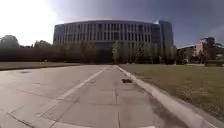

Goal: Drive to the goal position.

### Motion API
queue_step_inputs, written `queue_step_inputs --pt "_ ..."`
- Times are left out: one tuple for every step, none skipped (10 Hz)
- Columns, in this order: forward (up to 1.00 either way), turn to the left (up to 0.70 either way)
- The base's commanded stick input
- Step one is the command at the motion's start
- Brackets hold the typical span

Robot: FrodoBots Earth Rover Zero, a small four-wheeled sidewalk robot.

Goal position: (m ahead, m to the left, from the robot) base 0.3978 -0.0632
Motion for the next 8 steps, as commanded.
queue_step_inputs --pt "0.70 0.01" --pt "0.70 0.01" --pt "0.70 0.01" --pt "0.70 0.01" --pt "0.70 0.01" --pt "0.70 0.01" --pt "0.70 0.01" --pt "0.70 0.01"
